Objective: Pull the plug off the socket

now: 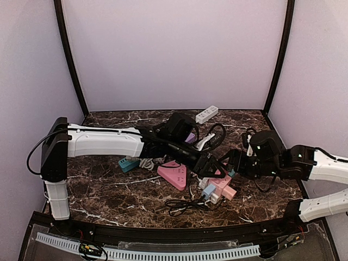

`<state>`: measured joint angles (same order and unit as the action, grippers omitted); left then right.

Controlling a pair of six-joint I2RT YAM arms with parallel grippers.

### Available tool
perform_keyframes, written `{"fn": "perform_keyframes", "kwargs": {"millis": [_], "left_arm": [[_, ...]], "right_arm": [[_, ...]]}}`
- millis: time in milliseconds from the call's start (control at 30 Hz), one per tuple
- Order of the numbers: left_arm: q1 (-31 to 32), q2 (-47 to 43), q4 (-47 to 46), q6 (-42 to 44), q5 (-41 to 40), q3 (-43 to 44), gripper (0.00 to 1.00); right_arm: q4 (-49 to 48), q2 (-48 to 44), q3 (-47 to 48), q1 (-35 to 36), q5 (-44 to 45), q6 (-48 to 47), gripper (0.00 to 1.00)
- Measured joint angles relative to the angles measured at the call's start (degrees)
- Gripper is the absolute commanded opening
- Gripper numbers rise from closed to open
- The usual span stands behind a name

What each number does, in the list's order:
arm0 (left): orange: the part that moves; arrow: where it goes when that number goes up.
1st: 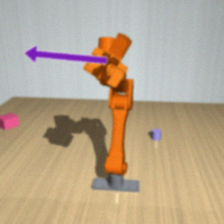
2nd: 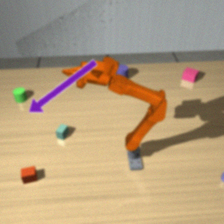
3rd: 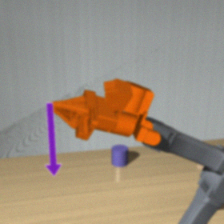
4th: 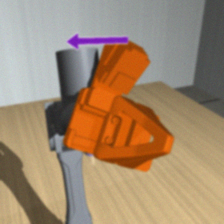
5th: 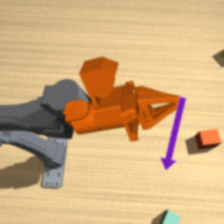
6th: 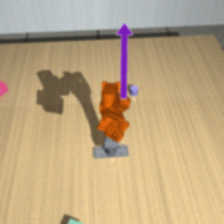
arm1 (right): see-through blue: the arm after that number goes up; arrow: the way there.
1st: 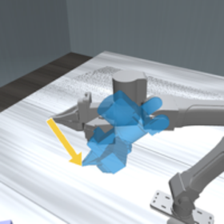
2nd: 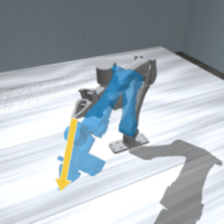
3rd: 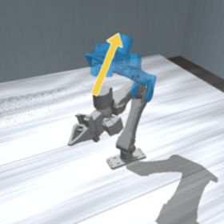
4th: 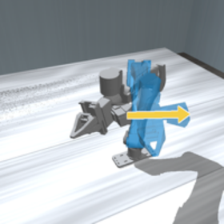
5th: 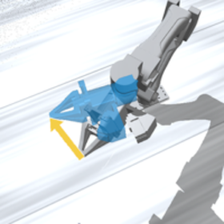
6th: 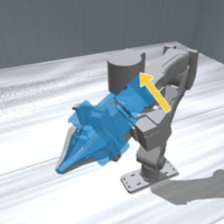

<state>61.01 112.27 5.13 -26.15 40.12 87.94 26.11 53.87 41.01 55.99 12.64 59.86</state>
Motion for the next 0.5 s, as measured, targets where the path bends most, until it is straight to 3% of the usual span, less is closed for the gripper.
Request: {"fn": "perform_keyframes", "kwargs": {"millis": [300, 500], "left_arm": [[0.3, 0.0, -0.4, 0.0, 0.4, 0.0, 0.66], [0.9, 0.0, -0.4, 0.1, 1.1, 0.0, 0.66]], "right_arm": [[1.0, -0.2, 0.6, 0.0, -2.8, 2.4, 0.70], [1.4, -1.0, 0.7, 0.0, -4.1, 4.4, 0.68]]}}
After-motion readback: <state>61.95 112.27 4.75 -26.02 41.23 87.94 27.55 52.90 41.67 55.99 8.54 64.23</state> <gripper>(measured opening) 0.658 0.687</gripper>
